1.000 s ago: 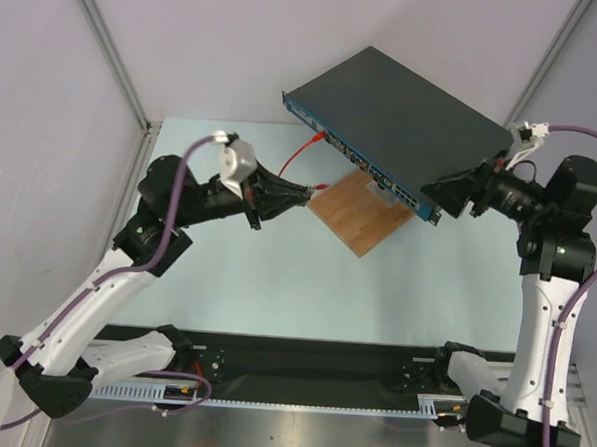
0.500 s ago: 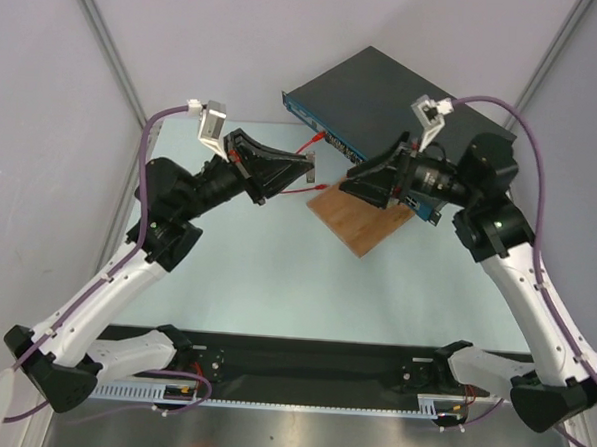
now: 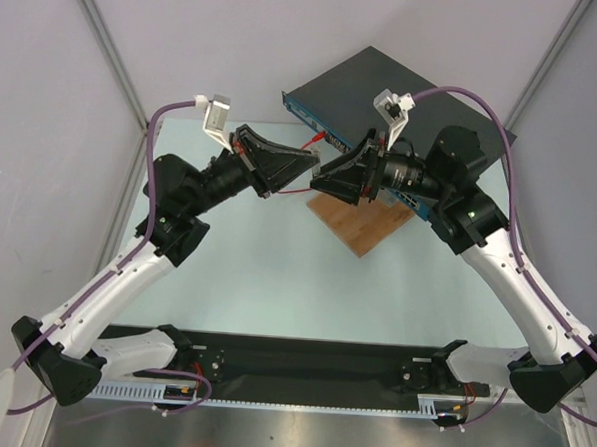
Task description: Insert the plug into the switch port
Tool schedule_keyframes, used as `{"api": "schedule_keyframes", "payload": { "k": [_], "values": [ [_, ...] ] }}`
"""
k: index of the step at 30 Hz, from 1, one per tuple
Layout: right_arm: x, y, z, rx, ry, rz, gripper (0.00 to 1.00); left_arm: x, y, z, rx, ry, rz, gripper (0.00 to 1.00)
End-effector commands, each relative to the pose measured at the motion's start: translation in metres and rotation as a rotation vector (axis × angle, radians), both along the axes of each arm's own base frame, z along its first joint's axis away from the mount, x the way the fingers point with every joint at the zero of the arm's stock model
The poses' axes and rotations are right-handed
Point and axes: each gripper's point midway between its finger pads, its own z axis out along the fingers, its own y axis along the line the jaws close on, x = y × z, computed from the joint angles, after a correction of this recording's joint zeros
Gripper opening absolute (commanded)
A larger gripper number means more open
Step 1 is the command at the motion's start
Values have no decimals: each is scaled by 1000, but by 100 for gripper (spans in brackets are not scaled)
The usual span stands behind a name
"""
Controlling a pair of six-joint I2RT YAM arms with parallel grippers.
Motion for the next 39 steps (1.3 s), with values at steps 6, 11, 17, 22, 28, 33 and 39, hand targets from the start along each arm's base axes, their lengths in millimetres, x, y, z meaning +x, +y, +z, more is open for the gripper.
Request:
{"api": "schedule_keyframes", "payload": {
  "k": [6,11,17,22,28,33,39],
  "values": [
    [-2,-1,32,49,-136,-5,10,-2,2,13,-37,8,-10,0],
    [-19,-6,17,-12,-183,76,0,-5,6,4,24,-64,0,45],
    [-29,-22,-33,-157,-104,142,0,-10,30,-1,185,-356,78,57],
    [-44,-30,-74,-265,-28,247,0,-39,42,-33,504,-849,23,62],
    [-75,-31,-113,-343,52,426,0,-73,53,-116,827,-1104,-255,70],
    [-98,-22,-128,-375,59,529,0,-87,47,-130,861,-1216,-323,64],
    [-116,-15,-145,-419,83,605,0,-112,31,-139,812,-1317,-461,56]
  ]
}}
